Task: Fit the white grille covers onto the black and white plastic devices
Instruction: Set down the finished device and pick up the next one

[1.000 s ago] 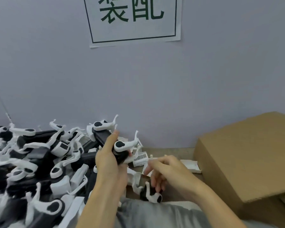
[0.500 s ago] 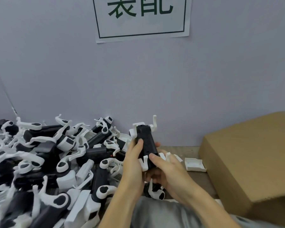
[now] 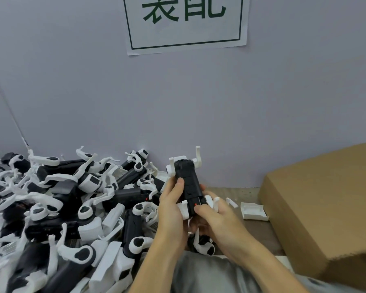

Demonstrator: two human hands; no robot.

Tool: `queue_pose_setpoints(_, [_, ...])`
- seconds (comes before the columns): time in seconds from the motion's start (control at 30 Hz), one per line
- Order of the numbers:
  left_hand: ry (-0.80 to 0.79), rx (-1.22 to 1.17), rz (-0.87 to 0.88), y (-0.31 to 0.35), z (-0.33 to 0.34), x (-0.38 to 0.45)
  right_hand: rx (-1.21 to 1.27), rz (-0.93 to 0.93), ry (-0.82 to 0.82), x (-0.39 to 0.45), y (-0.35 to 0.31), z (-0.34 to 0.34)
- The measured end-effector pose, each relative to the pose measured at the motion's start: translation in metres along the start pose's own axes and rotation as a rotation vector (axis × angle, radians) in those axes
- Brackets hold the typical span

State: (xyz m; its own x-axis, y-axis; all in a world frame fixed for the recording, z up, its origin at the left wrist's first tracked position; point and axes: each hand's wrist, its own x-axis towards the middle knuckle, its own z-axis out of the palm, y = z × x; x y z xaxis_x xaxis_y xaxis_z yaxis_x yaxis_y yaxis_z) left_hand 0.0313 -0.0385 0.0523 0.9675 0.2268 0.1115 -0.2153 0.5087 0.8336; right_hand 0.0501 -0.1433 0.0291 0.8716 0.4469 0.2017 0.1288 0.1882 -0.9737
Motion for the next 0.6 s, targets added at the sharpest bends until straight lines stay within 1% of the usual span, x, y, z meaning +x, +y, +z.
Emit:
queue_pose_setpoints(0.07, [-0.011, -0.010, 0.016, 0.0000, -0.0001, 0.0007, -0.034, 0.001, 0.011, 0.0002, 0.0009, 0.0011])
queue_pose_setpoints(0.2, [-0.009, 0.008, 0.041, -0.0015, -0.0013, 0.0016, 0.062, 0.015, -0.033, -0.0007, -0.0010, 0.0018])
queue_pose_setpoints(0.4, [0.019, 0.009, 0.010, -0.0003, -0.0026, 0.0001, 0.072, 0.030, -0.014, -0.0005, -0.0003, 0.0030])
queue_pose_setpoints(0.53, [0.010, -0.037, 0.007, 0.0027, -0.0013, -0.0017, 0.074, 0.023, -0.067, -0.0025, -0.0047, 0.0028])
queue_pose_setpoints(0.6, [0.004, -0.036, 0.005, 0.0031, -0.0003, -0.0019, 0.042, 0.020, -0.041, -0.0026, -0.0046, 0.0029])
